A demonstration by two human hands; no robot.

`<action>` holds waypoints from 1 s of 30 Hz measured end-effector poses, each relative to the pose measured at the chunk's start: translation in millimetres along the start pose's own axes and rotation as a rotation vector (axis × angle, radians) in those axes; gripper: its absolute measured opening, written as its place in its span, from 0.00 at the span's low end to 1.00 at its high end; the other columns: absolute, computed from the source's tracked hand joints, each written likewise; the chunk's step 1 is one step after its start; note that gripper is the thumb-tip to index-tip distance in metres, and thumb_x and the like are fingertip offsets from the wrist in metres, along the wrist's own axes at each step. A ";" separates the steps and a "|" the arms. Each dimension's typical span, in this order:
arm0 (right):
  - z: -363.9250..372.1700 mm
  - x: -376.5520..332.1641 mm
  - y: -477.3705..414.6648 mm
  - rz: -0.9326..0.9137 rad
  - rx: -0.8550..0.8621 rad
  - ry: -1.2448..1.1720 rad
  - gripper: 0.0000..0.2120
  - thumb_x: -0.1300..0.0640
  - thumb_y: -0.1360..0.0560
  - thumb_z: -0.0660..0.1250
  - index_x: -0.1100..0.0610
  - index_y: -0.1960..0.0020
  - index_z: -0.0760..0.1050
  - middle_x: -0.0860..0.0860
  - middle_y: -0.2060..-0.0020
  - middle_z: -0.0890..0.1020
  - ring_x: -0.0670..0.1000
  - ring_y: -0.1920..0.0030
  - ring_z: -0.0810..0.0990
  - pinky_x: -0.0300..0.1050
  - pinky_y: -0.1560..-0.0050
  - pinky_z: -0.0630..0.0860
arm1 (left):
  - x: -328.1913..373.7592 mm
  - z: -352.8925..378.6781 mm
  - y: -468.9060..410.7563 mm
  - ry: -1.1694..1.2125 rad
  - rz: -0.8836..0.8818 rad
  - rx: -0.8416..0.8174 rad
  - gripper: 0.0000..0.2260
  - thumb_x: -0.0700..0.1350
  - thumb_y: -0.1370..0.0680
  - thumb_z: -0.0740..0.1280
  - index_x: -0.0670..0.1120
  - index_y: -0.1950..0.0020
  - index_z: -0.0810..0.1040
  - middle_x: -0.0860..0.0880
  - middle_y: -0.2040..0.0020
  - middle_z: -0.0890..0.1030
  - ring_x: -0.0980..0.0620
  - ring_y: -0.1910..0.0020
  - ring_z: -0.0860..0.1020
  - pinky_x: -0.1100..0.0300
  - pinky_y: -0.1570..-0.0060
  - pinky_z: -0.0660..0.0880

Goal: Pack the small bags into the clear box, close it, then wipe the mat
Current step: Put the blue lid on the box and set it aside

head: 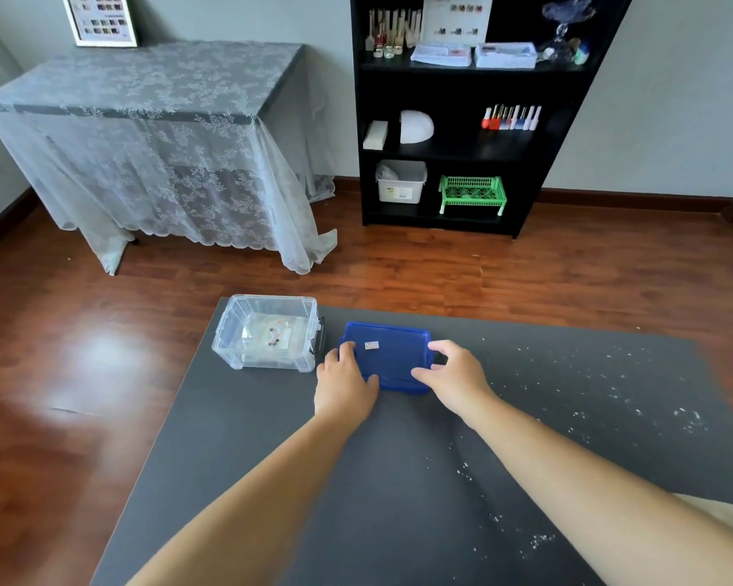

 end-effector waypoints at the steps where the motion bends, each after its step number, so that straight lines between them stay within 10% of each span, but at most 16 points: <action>1: -2.7 3.1 -2.1 0.022 0.006 -0.036 0.27 0.56 0.29 0.71 0.53 0.33 0.69 0.52 0.35 0.74 0.51 0.39 0.76 0.45 0.46 0.73 | -2.6 -3.2 1.1 0.074 -0.035 0.028 0.25 0.46 0.26 0.65 0.47 0.30 0.62 0.44 0.33 0.68 0.43 0.35 0.67 0.50 0.39 0.69; 6: -5.8 15.8 -10.8 0.118 -0.026 -0.144 0.26 0.58 0.29 0.70 0.56 0.33 0.69 0.54 0.38 0.77 0.54 0.43 0.77 0.45 0.47 0.71 | -20.8 -8.4 14.8 0.387 -0.193 0.138 0.19 0.43 0.26 0.64 0.47 0.34 0.69 0.47 0.39 0.74 0.47 0.42 0.74 0.51 0.44 0.73; 10: -8.2 22.6 -16.0 0.162 -0.022 -0.169 0.24 0.59 0.28 0.69 0.56 0.33 0.71 0.53 0.38 0.78 0.54 0.43 0.76 0.46 0.44 0.71 | -36.7 -6.8 26.8 0.568 -0.265 0.189 0.17 0.43 0.26 0.65 0.51 0.38 0.72 0.55 0.57 0.80 0.59 0.60 0.77 0.63 0.67 0.70; 16: -6.6 32.0 -16.9 0.230 -0.035 -0.241 0.21 0.60 0.28 0.71 0.58 0.36 0.75 0.55 0.39 0.78 0.56 0.43 0.76 0.47 0.41 0.70 | -61.2 6.1 35.9 0.950 -0.354 0.103 0.14 0.41 0.27 0.71 0.51 0.43 0.78 0.47 0.56 0.85 0.48 0.57 0.83 0.50 0.49 0.80; 22: -3.4 25.7 -11.8 0.211 -0.043 -0.331 0.09 0.61 0.29 0.71 0.58 0.48 0.81 0.52 0.55 0.80 0.52 0.51 0.76 0.47 0.45 0.72 | -65.4 -9.1 37.8 1.055 -0.276 0.076 0.13 0.38 0.27 0.70 0.51 0.45 0.79 0.46 0.59 0.86 0.51 0.63 0.84 0.62 0.66 0.79; 30: 16.4 -57.8 5.5 -0.003 -0.188 -0.444 0.02 0.62 0.28 0.71 0.58 0.55 0.80 0.54 0.57 0.83 0.50 0.60 0.80 0.41 0.58 0.76 | -79.8 -109.0 23.7 0.861 -0.067 0.174 0.12 0.42 0.27 0.71 0.48 0.43 0.81 0.48 0.56 0.83 0.51 0.59 0.84 0.52 0.61 0.82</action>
Point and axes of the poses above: each hand's wrist, its own y-axis away from the middle knuckle, its own z-axis out of the palm, x = y × z, the point moved 10 cm from there along -y, towards the middle knuckle
